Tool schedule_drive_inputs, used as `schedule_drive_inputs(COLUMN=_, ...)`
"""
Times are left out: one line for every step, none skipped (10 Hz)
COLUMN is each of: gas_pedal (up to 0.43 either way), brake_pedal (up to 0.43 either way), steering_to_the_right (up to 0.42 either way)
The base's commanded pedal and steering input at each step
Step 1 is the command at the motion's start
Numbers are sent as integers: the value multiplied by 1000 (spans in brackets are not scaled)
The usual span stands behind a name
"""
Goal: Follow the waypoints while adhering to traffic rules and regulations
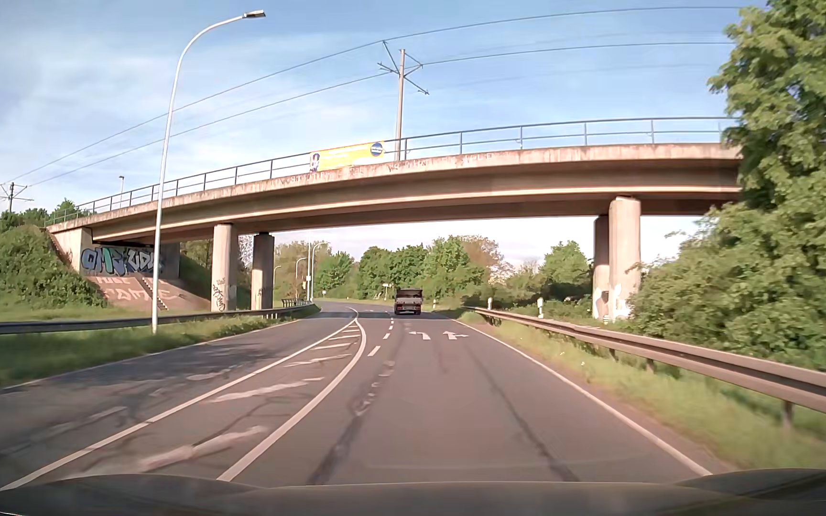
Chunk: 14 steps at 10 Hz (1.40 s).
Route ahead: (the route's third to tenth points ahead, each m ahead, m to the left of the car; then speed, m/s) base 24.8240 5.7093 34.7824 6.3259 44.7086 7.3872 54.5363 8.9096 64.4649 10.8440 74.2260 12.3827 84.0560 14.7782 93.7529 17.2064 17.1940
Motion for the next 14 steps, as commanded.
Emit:
schedule_drive_inputs(gas_pedal=0, brake_pedal=0, steering_to_the_right=-15)
schedule_drive_inputs(gas_pedal=0, brake_pedal=0, steering_to_the_right=-15)
schedule_drive_inputs(gas_pedal=0, brake_pedal=0, steering_to_the_right=-15)
schedule_drive_inputs(gas_pedal=0, brake_pedal=0, steering_to_the_right=-14)
schedule_drive_inputs(gas_pedal=0, brake_pedal=0, steering_to_the_right=-14)
schedule_drive_inputs(gas_pedal=0, brake_pedal=0, steering_to_the_right=-14)
schedule_drive_inputs(gas_pedal=0, brake_pedal=0, steering_to_the_right=-14)
schedule_drive_inputs(gas_pedal=0, brake_pedal=0, steering_to_the_right=-14)
schedule_drive_inputs(gas_pedal=0, brake_pedal=0, steering_to_the_right=-14)
schedule_drive_inputs(gas_pedal=0, brake_pedal=0, steering_to_the_right=-14)
schedule_drive_inputs(gas_pedal=0, brake_pedal=0, steering_to_the_right=-14)
schedule_drive_inputs(gas_pedal=0, brake_pedal=0, steering_to_the_right=-14)
schedule_drive_inputs(gas_pedal=0, brake_pedal=0, steering_to_the_right=-14)
schedule_drive_inputs(gas_pedal=0, brake_pedal=0, steering_to_the_right=-15)
